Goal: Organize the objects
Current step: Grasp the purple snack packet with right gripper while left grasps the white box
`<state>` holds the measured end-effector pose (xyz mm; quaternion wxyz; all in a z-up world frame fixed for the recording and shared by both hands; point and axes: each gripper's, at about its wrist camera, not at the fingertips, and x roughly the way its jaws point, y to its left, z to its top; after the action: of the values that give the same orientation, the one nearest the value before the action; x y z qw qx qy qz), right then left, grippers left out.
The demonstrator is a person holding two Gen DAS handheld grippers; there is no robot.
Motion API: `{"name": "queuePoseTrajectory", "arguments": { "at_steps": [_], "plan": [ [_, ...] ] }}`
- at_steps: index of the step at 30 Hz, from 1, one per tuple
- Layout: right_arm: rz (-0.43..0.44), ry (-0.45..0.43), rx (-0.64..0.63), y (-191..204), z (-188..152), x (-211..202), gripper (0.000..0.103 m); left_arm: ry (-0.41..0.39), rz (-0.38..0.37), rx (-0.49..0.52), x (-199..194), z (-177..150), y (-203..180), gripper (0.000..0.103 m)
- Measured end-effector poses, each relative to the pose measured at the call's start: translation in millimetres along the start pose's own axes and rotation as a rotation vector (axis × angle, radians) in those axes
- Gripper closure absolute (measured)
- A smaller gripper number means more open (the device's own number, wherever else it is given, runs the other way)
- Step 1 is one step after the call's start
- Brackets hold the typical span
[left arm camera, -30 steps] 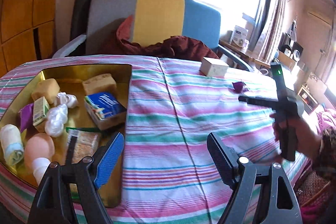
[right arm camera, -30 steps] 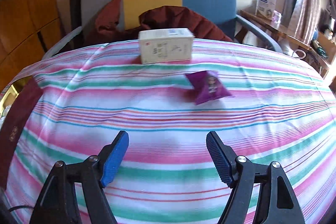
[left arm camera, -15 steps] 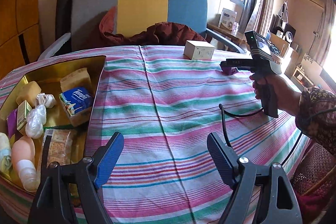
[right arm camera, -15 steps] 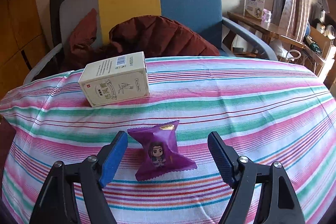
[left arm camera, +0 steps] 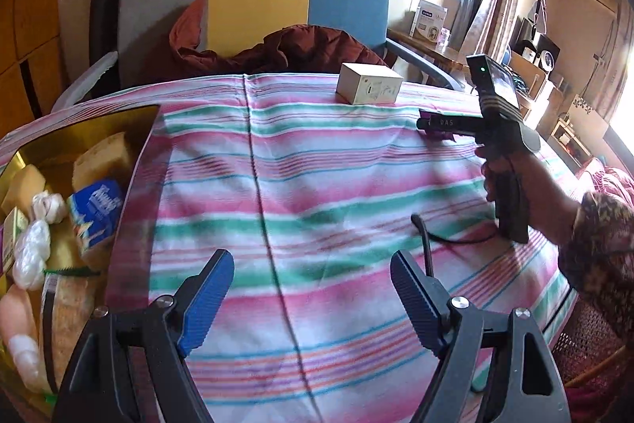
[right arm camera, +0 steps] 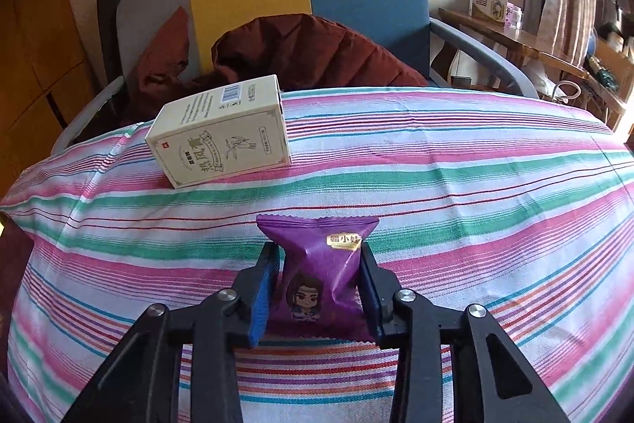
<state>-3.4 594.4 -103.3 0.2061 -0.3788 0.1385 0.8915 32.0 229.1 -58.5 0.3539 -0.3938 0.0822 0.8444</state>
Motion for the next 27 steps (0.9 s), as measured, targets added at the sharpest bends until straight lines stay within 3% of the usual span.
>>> {"name": "queuePoseTrajectory", "arguments": {
  "at_steps": [9, 18, 27],
  "plan": [
    [-0.073, -0.031, 0.129, -21, -5, -10, 0.068, 0.04, -0.014, 0.049, 65, 74, -25, 0.02],
    [-0.096, -0.031, 0.14, -22, -5, -8, 0.068, 0.072, 0.059, 0.199, 150, 154, -53, 0.02],
    [-0.092, -0.036, 0.143, -23, -6, -8, 0.067, 0.09, -0.011, 0.372, 208, 196, -83, 0.017]
  ]
}}
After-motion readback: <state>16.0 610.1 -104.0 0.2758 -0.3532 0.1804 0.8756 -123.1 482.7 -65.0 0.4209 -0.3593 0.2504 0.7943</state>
